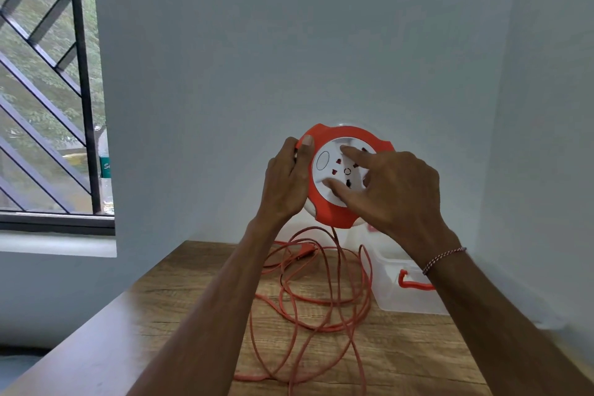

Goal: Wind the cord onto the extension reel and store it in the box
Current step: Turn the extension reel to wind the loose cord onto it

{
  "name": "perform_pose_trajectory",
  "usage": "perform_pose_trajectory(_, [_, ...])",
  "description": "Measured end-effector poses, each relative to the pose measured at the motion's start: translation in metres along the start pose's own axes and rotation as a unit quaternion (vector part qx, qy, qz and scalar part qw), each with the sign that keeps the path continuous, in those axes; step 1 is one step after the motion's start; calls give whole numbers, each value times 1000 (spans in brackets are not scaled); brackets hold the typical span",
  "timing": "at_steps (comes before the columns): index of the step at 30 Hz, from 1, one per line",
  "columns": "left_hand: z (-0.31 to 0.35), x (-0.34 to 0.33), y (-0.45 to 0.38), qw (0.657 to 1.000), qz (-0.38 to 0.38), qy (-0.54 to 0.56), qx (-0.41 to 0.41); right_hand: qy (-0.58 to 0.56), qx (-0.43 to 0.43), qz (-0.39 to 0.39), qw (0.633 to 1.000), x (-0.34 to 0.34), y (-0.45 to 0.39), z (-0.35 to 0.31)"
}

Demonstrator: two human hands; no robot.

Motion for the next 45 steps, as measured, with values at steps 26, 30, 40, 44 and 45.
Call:
perform_pose_trajectory(26, [1, 2, 0, 1000, 13, 12, 5, 38, 80, -87, 992, -2, 1, -10])
perform_pose_trajectory(30, [3, 1, 1, 1000, 13, 13, 3, 30, 43, -53, 997, 0, 2, -2])
perform_pose_trajectory(40, [0, 0, -2, 1000, 9, 21, 7, -12, 6, -5, 1000, 1, -4, 4])
perform_pose_trajectory(44, [-1, 3, -3, 999, 12, 47, 15, -48, 36, 10, 998, 12, -8, 6])
perform_pose_trajectory(45, [-1, 3, -3, 999, 15, 50, 15, -47, 53, 2, 997, 13, -8, 5])
Point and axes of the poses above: each hand's wrist, its own y-axis away from the middle knuckle, its own x-axis out of the back of the hand, z = x × y, the point moved 7 cm from there along -y, towards the middle knuckle, and after that the axes turned 5 degrees about -y, right-handed, at the moved point
